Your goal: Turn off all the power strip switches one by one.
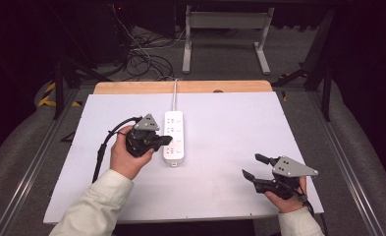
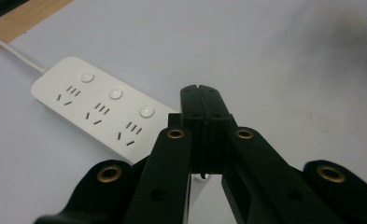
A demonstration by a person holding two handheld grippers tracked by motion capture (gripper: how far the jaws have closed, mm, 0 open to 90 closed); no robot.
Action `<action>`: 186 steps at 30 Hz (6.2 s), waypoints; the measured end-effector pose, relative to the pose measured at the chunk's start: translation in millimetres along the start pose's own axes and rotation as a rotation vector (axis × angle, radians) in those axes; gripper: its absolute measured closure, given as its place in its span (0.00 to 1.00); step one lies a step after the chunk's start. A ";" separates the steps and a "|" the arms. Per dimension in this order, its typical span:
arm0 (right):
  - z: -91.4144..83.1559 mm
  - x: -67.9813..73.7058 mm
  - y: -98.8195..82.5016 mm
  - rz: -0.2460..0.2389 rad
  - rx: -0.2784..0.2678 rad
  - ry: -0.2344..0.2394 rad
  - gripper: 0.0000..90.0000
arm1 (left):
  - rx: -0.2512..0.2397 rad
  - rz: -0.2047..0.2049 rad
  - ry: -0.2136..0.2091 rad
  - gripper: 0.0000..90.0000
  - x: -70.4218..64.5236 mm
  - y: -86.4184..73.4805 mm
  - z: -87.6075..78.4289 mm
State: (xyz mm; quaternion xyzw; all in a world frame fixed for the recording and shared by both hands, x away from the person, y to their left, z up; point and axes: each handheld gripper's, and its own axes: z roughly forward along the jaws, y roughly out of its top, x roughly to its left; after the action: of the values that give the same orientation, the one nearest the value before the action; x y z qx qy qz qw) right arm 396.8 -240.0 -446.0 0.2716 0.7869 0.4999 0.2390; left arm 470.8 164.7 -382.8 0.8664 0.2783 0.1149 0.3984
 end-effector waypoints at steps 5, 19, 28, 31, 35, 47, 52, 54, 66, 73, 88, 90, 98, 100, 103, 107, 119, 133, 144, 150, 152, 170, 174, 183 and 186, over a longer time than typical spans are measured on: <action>-0.1 -0.1 0.0 -0.001 0.000 0.001 0.35 | 0.052 -0.034 -0.017 1.00 3.7 5.6 18.8; 0.2 0.3 0.1 -0.005 0.002 0.007 0.35 | 0.175 -0.078 -0.020 1.00 16.0 11.4 57.3; 1.3 0.3 -0.2 -0.008 0.007 0.011 0.35 | 0.255 -0.095 -0.083 1.00 23.4 9.1 73.3; 1.4 0.4 -0.2 -0.007 0.007 0.014 0.35 | 0.280 -0.073 -0.067 1.00 23.8 9.4 77.1; 1.6 0.6 -0.4 -0.005 0.011 0.016 0.35 | 0.305 -0.074 -0.067 1.00 21.3 9.1 81.7; 1.6 0.1 -0.5 -0.004 0.007 0.020 0.35 | 0.358 -0.013 -0.035 1.00 16.3 9.9 86.2; 1.7 0.4 -0.5 0.000 0.010 0.019 0.35 | 0.358 -0.017 -0.030 1.00 16.1 9.7 87.2; 1.4 0.2 -0.5 -0.004 0.007 0.019 0.35 | 0.361 -0.013 -0.026 1.00 15.8 9.5 87.2; 1.3 0.6 -0.3 -0.007 0.009 0.016 0.35 | 0.349 -0.017 -0.020 1.00 15.8 6.7 88.6; 1.3 0.7 -0.5 -0.009 0.010 0.019 0.35 | 0.331 -0.029 -0.015 1.00 15.4 4.1 87.9; 1.6 2.0 -0.7 -0.004 0.014 0.019 0.35 | 0.333 -0.023 0.012 1.00 11.5 3.9 87.9; 1.6 2.1 -0.7 -0.005 0.014 0.019 0.35 | 0.338 -0.011 0.036 1.00 10.4 4.1 88.2; 2.4 0.8 -1.4 -0.010 0.016 0.019 0.35 | 0.325 -0.021 0.031 1.00 11.1 2.4 87.7; 3.0 1.2 -1.3 -0.011 0.019 0.020 0.35 | 0.321 -0.020 0.036 1.00 9.4 2.1 88.7; 3.0 2.1 -1.2 -0.007 0.020 0.021 0.35 | 0.322 -0.001 0.044 1.00 7.0 1.1 89.1; 2.6 1.6 -1.2 -0.011 0.019 0.018 0.35 | 0.294 -0.030 0.023 1.00 10.6 -1.6 87.3; 1.7 0.6 -1.3 -0.003 0.015 0.018 0.35 | 0.191 -0.057 0.073 1.00 20.0 17.6 69.3; 2.1 0.1 -1.6 -0.005 0.015 0.018 0.35 | 0.193 -0.076 0.105 1.00 32.4 15.0 80.9; 1.9 -0.3 -1.8 -0.002 0.015 0.016 0.35 | 0.195 -0.117 0.098 1.00 40.0 11.1 91.4; 2.1 -0.5 -2.0 -0.004 0.017 0.016 0.35 | 0.209 -0.111 0.093 1.00 38.7 10.5 94.1; 2.2 -0.8 -2.0 -0.008 0.015 0.016 0.35 | 0.212 -0.113 0.092 1.00 38.9 10.0 94.6; 1.9 0.2 -1.9 -0.004 0.017 0.018 0.35 | 0.245 -0.120 0.088 1.00 38.8 8.3 98.9; 2.3 0.2 -1.8 -0.009 0.016 0.017 0.35 | 0.245 -0.124 0.085 1.00 38.7 8.2 98.9; 2.4 0.3 -1.8 -0.008 0.016 0.017 0.35 | 0.224 -0.132 0.093 1.00 37.2 5.2 98.6; 2.1 0.4 -1.8 -0.009 0.017 0.017 0.35 | 0.224 -0.133 0.099 1.00 36.6 5.0 98.4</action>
State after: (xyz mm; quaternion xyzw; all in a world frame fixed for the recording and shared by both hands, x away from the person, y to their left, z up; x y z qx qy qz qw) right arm 397.6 -238.9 -448.6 0.2655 0.7945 0.4943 0.2321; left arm 544.1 121.4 -444.5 0.8784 0.3655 0.0988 0.2917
